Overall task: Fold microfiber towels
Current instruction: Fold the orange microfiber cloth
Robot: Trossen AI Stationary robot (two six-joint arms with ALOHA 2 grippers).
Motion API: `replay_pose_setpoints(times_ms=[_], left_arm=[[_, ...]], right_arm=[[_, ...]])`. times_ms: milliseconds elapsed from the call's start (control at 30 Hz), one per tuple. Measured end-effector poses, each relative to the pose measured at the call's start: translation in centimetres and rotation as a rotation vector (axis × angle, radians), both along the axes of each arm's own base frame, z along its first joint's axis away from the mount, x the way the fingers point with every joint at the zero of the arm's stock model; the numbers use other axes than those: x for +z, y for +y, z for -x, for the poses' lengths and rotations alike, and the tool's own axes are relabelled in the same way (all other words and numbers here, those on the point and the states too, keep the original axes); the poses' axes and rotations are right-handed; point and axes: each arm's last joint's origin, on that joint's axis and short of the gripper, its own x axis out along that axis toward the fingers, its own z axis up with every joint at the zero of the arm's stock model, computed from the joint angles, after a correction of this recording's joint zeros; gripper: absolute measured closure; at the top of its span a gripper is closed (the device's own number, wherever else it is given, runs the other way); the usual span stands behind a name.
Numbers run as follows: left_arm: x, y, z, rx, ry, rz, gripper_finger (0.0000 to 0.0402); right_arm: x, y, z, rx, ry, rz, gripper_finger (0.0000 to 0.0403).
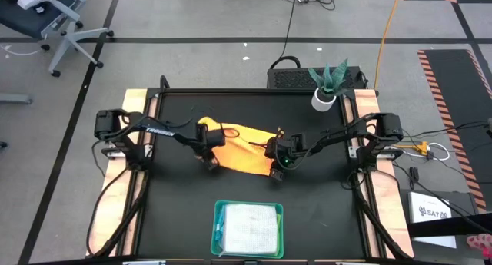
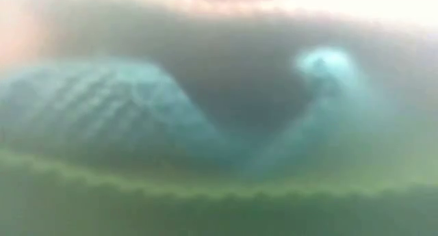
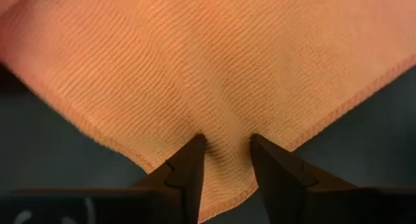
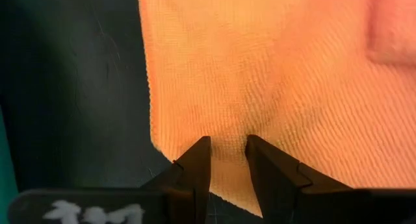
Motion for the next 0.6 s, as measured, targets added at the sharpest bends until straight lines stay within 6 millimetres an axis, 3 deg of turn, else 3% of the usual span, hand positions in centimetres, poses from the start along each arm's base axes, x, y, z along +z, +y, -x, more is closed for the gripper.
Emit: replay_pose_setpoints(times_ms=[267,600], left_arm=[[0.2,-3.5,0.2,0.019,0.034,0.082,0.0282],[1.1,-8.1,-0.5,0.082,0.025,0.243,0.0282]], right_arm=[[-0.1,0.8,0.4,0.049,0.045,-0.085,0.0321],[-0.1,3.2,0.7,0.157,0.063,-0.149,0.0346]])
